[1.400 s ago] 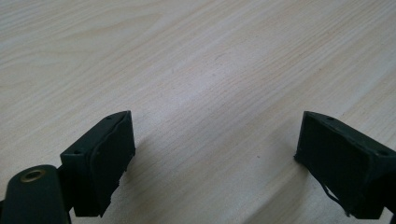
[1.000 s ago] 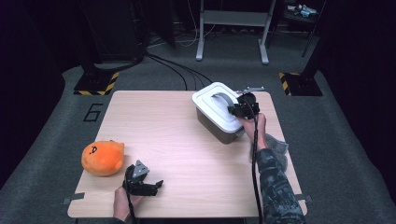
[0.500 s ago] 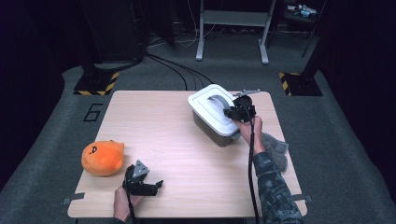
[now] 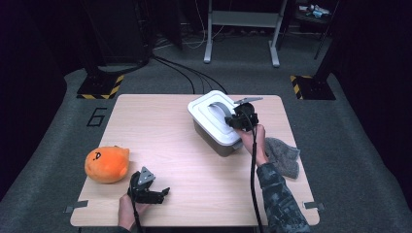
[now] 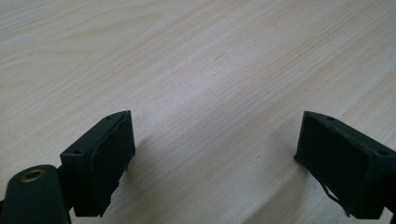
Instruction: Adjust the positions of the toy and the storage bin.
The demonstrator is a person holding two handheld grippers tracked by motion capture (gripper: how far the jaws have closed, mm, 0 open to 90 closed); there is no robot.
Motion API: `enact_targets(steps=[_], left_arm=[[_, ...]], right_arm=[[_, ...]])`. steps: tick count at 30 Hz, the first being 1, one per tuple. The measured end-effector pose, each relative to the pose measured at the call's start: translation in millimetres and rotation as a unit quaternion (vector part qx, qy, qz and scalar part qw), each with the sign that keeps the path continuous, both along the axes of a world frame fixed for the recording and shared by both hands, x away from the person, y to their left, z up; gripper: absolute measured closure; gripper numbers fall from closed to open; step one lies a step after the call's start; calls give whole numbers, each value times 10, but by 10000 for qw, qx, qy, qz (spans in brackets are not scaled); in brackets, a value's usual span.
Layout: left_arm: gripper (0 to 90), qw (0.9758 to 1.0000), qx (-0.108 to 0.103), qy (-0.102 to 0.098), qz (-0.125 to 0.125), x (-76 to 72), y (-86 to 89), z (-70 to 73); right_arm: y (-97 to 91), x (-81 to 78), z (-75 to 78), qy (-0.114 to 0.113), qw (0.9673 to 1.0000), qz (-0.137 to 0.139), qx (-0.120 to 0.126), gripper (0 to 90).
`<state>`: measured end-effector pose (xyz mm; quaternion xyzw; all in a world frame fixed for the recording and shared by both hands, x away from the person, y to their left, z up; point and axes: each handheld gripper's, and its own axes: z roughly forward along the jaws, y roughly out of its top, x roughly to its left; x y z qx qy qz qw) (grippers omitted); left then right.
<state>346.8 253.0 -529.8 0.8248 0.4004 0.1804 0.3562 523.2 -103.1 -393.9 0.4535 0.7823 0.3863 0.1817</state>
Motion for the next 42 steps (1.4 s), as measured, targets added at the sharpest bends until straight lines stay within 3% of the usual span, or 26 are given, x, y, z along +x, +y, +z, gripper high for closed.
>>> enact_targets(steps=[12,21,26,36,38,42], left_arm=[[112,10000,-12,2,10,0,-1,-1],[111,10000,-12,6,11,0,-1,-1],[111,10000,-9,4,12,1,-1,-1],[111,10000,-12,4,22,0,-2,-1],[111,10000,-10,6,14,1,-1,0],[111,10000,-7,7,12,1,0,0]], right_arm=[[270,-153,10,122,9999,28,34,667],[373,-212,15,141,9999,79,17,667],[451,-269,0,156,9997,52,157,666],[583,-371,15,269,9995,29,160,665],[603,-375,9,198,9997,94,142,665],[664,-412,6,270,9993,76,236,665]])
